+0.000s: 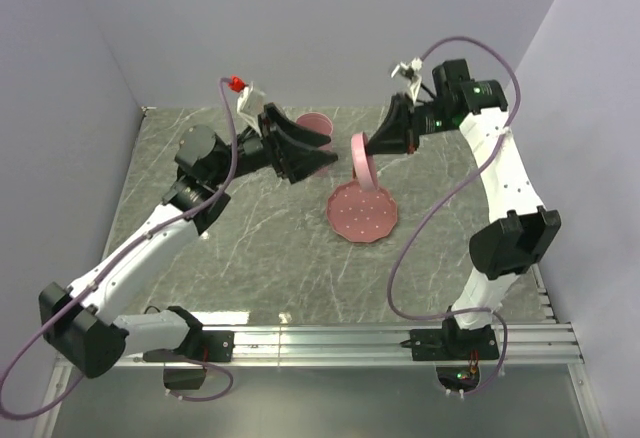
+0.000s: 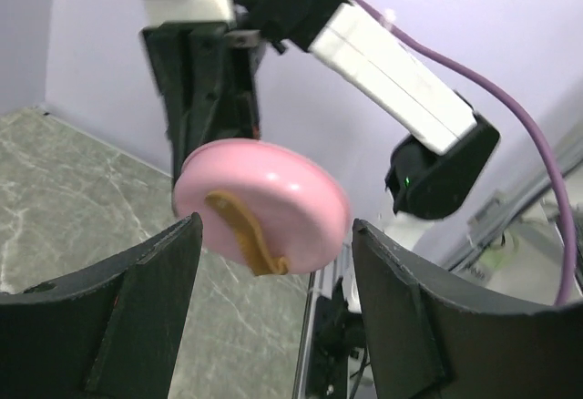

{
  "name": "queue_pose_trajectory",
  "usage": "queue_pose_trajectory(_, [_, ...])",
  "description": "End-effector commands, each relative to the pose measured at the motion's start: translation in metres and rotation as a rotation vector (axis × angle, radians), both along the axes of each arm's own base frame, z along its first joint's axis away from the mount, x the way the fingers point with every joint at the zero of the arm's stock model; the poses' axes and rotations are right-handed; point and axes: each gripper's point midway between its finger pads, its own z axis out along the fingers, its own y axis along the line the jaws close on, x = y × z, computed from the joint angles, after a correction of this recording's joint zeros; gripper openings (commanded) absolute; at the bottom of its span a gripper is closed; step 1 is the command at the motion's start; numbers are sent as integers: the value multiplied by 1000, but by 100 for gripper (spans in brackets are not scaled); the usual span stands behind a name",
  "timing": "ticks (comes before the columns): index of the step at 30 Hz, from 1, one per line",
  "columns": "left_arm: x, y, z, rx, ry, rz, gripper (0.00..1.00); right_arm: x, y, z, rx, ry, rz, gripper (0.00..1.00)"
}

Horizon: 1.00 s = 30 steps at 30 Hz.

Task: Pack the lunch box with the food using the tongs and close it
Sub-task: Pass the lid of the lunch box from the right arm to the left

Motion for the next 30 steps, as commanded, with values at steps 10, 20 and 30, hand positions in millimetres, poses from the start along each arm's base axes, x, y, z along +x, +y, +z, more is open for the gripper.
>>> queue_pose_trajectory(10, [2, 19, 45, -62, -126, 40, 73, 12, 0, 110, 180, 102, -281, 0])
queue_pose_trajectory(20, [6, 40, 68, -141, -67, 67, 73, -1, -11, 114, 445, 5, -357, 0])
queue_pose_trajectory(30, [32, 38, 71, -296, 307, 78, 74, 4, 17, 152, 611, -66, -274, 0])
